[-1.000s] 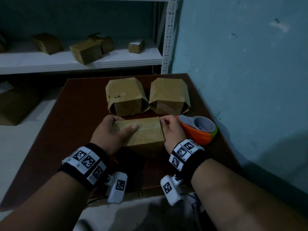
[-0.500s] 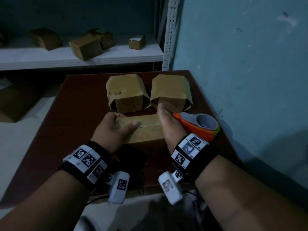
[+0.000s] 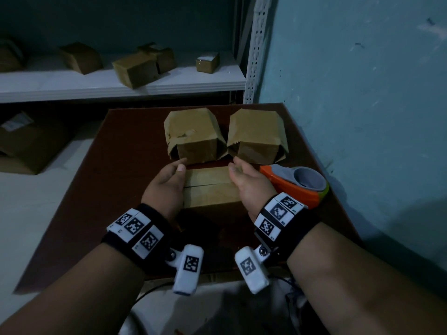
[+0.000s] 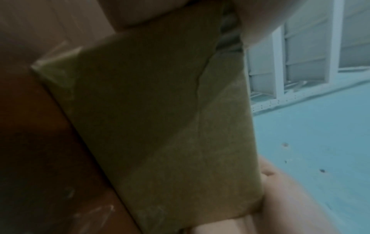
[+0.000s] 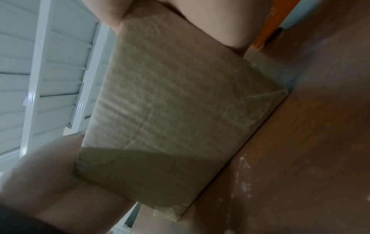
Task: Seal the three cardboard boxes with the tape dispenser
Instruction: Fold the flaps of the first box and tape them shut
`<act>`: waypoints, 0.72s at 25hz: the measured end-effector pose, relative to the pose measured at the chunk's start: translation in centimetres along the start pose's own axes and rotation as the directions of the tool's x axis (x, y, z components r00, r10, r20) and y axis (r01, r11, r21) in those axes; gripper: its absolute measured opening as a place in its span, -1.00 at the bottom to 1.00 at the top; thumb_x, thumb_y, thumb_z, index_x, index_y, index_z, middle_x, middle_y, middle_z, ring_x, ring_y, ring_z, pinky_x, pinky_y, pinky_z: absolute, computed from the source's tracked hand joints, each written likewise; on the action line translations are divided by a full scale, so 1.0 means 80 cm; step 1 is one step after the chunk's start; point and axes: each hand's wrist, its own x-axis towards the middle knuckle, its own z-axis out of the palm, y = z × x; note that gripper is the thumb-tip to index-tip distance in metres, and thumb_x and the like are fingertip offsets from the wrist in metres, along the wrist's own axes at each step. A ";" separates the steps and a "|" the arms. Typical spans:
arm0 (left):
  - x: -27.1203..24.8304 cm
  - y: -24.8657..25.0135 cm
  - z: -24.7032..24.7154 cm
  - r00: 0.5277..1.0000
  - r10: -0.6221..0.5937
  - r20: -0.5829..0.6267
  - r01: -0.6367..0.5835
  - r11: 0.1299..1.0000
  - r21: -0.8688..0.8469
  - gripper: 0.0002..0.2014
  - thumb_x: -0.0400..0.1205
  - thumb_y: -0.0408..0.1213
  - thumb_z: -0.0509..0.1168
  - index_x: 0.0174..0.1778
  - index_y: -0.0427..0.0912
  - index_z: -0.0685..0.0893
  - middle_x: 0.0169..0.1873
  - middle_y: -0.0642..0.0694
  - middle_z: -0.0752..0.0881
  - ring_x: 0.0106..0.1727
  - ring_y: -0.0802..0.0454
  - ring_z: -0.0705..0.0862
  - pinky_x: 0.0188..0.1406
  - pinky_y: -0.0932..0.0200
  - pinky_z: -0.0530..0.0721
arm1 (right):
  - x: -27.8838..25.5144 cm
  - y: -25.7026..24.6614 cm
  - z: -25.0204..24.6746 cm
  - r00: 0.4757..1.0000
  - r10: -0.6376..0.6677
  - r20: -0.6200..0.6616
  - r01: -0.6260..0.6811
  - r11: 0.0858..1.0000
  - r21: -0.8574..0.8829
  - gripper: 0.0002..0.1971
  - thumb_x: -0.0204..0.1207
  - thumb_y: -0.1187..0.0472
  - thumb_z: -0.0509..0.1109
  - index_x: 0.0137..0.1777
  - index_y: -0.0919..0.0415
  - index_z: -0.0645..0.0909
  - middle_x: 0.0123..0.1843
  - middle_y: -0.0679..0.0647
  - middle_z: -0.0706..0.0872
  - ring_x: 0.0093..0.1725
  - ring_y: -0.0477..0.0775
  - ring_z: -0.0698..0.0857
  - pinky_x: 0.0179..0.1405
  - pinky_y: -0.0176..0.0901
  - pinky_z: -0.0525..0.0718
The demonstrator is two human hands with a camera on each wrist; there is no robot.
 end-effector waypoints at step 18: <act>0.005 0.004 0.010 0.999 -0.035 0.020 0.034 0.998 0.054 -0.63 0.57 0.10 0.57 0.18 0.06 0.67 0.09 -0.05 0.76 0.06 -0.08 0.77 -0.12 -0.07 0.77 | -0.007 -0.008 0.017 0.993 0.008 -0.121 -0.012 0.999 -0.037 -0.70 0.62 -0.19 0.51 0.24 -0.10 0.64 0.07 -0.08 0.74 0.07 -0.01 0.72 -0.02 -0.01 0.65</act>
